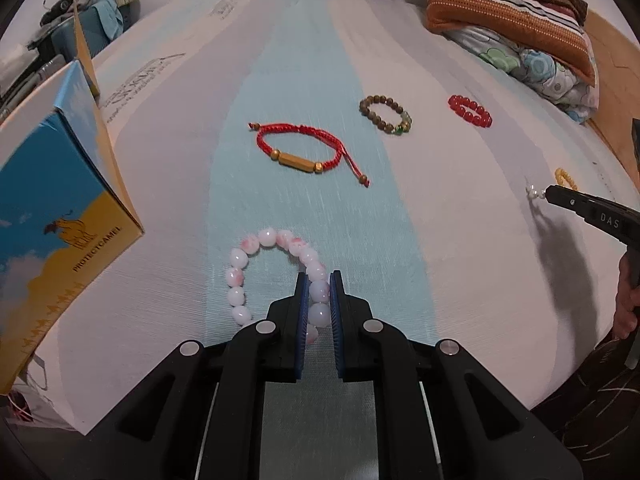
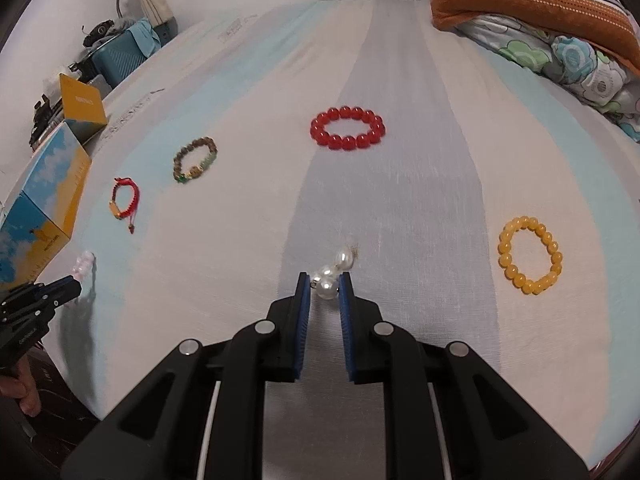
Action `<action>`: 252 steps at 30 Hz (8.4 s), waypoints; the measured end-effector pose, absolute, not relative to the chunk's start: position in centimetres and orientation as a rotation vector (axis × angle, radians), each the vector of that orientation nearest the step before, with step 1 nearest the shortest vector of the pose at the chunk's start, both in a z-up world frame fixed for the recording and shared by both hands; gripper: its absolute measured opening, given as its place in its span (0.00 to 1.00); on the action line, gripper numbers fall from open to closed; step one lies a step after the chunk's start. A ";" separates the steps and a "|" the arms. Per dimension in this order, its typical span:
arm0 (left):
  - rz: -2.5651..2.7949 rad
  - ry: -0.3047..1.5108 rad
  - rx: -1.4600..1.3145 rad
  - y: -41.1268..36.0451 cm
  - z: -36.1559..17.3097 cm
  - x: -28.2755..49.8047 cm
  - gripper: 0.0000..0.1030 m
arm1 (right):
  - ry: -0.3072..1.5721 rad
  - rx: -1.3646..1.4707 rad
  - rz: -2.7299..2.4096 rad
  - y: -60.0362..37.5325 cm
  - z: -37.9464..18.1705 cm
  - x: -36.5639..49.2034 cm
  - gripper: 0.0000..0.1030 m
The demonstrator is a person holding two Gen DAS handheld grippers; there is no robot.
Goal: Organize jewelry
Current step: 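Close the left gripper on the pink-white bracelet while the right gripper lifts the pearl string, then carry both bracelets over the white box and open both grippers to drop them, then move both tools back from the box toward the remaining bracelets, then grasp the red cord bracelet with the left gripper while the right gripper grasps the yellow bracelet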
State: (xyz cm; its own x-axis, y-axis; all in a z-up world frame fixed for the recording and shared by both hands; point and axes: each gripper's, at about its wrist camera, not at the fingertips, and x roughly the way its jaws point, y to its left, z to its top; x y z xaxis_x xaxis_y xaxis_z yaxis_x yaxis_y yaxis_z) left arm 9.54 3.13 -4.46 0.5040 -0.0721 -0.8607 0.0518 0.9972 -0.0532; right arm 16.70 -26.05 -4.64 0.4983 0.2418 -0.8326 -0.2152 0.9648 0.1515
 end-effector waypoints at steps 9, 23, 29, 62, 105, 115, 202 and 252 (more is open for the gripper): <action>-0.069 1.031 -0.019 3.8 -2.6 9.4 0.10 | 0.989 0.037 0.298 -25.2 -2.8 16.5 0.13; -0.050 1.012 -0.006 4.3 -0.1 9.2 0.10 | 0.935 0.027 0.315 -23.9 0.7 15.9 0.13; -0.051 0.995 -0.011 4.7 1.0 8.9 0.10 | 0.923 0.017 0.320 -23.2 1.6 15.7 0.13; 0.015 0.829 -0.073 13.6 10.8 8.2 0.10 | 0.848 -0.078 0.487 -8.6 9.4 15.3 0.13; 0.389 0.930 -0.247 35.7 5.5 2.5 0.10 | 0.979 -0.269 0.739 20.5 4.4 15.0 0.13; 0.401 0.945 -0.260 36.3 4.8 2.6 0.23 | 1.004 -0.275 0.741 21.2 3.8 14.6 0.17; -0.013 0.922 -0.052 4.3 -3.1 19.3 0.94 | 0.906 0.025 -0.125 -33.4 -3.5 22.0 0.93; -0.043 1.012 -0.053 4.0 -7.1 20.2 0.12 | 1.032 0.181 -0.116 -39.8 -7.1 23.0 0.18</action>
